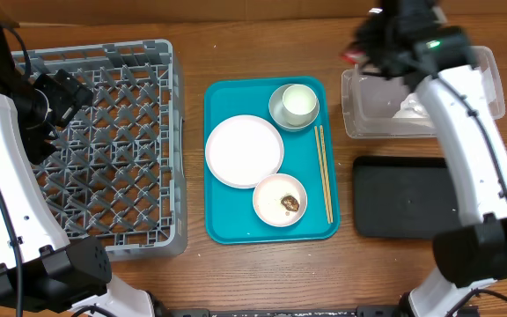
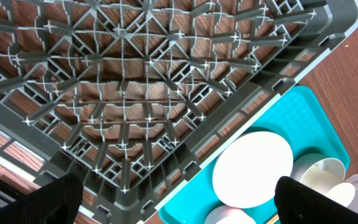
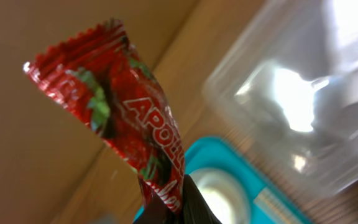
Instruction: Sort waste into correct bins and load items into the dishwasher
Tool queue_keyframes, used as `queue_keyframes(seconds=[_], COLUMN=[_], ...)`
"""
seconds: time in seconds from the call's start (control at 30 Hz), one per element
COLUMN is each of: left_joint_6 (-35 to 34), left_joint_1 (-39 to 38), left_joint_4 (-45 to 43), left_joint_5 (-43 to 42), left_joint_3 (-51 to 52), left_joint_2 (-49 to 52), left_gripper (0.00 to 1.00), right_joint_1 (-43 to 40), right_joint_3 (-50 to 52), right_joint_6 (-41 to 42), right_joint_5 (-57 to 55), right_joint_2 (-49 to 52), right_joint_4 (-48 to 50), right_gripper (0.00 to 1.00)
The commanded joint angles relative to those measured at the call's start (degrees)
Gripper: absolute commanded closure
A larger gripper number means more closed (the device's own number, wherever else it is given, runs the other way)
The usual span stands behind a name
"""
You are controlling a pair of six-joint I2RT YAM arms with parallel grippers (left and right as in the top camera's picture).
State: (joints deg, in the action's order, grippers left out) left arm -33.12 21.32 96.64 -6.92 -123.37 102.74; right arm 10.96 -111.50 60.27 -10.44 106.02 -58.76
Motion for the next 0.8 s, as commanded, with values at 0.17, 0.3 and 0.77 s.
queue_keyframes(seconds=[0.17,0.3,0.77], left_joint_6=[-0.7,-0.7,-0.7], left_joint_1=[-0.3,-0.3,-0.3], left_joint_4=[0.0,0.0,0.0], left_joint_5=[-0.2,-0.2,-0.2], left_joint_3=[-0.7,-0.7,-0.7], left_joint_2=[-0.9,-0.9,-0.9], left_gripper=[0.00,0.00,0.00], right_joint_1=[-10.4,-10.6,-37.3], right_joint_3=[1.7,-0.2,-13.4], right_joint_6=[-10.9,-14.3,-21.7], right_joint_5=[3.4,4.8,6.3], right_joint_2=[5.7,4.0,-10.3], right_joint_4=[3.1,0.1,-21.6], right_gripper=[0.05,0.00,0.00])
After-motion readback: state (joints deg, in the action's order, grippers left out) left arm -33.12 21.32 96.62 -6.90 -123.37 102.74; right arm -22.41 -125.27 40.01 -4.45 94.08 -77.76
